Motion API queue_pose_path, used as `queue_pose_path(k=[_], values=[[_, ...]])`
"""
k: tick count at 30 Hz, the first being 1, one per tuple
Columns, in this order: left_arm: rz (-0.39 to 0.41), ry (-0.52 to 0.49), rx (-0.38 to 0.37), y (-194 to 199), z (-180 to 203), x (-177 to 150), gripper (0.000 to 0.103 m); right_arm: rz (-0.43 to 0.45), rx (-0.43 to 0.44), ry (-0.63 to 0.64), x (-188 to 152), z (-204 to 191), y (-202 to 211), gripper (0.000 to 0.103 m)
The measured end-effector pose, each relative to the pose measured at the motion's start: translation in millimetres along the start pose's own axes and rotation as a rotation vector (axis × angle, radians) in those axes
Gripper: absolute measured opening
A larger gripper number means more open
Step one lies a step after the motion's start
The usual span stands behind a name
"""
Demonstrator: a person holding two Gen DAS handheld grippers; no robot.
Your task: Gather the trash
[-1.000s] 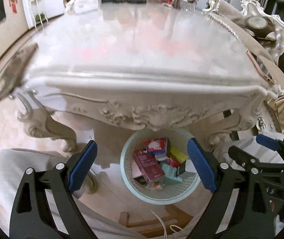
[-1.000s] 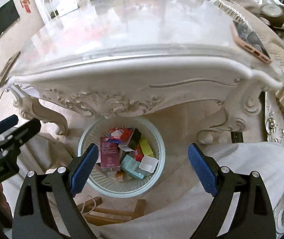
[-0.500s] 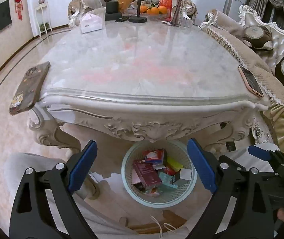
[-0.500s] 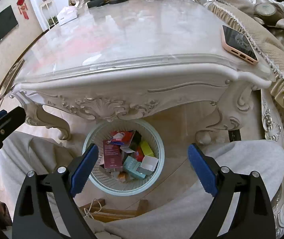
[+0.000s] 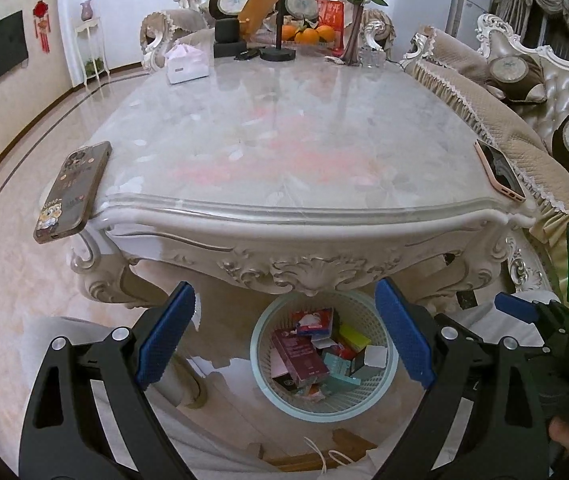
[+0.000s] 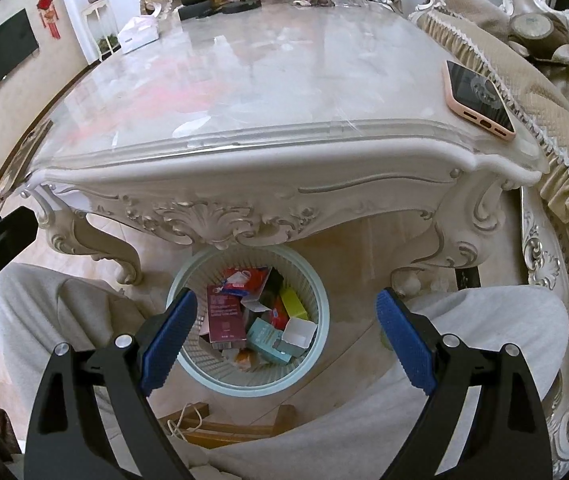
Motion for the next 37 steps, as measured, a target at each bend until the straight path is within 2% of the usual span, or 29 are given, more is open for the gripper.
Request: queue_pose_path(k=[12, 16, 21, 29, 34, 37], values=[[0.012, 0.004, -0.033, 0, 5, 0, 0.089, 0.016, -0.023, 0.018, 2, -2, 1, 0.087], [0.013, -0.020, 0.012, -1, 7, -2, 0.089, 0.019, -0.029, 0.025, 1, -4, 0, 0.087], [-0.005, -0.030, -0.002, -5, 11, -6, 0.089, 0.018, -0.036, 0.030, 1, -7, -2, 0.087], [-0.003, -0.032, 0.041, -4, 7, -9, 0.089, 0.010, -0.040, 0.033, 0, -9, -5, 0.087], [-0.035, -0.023, -0.003, -11, 7, -10, 0.089, 0.009, -0.040, 0.034, 0, -10, -6, 0.087], [-0.044, -0.023, 0.002, -14, 6, -12, 0.089, 0.009, -0.040, 0.033, 0, -10, -6, 0.087]])
Point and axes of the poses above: each gripper's, at about its wrist camera, not at the fingertips, and y roughly against the way its jaws point, z to its right, x to its top, the point moved 5 cm from there along -y, roughly the way its jaws point, and after that the axes turned 5 degrees about -x, right-handed, at the moved point
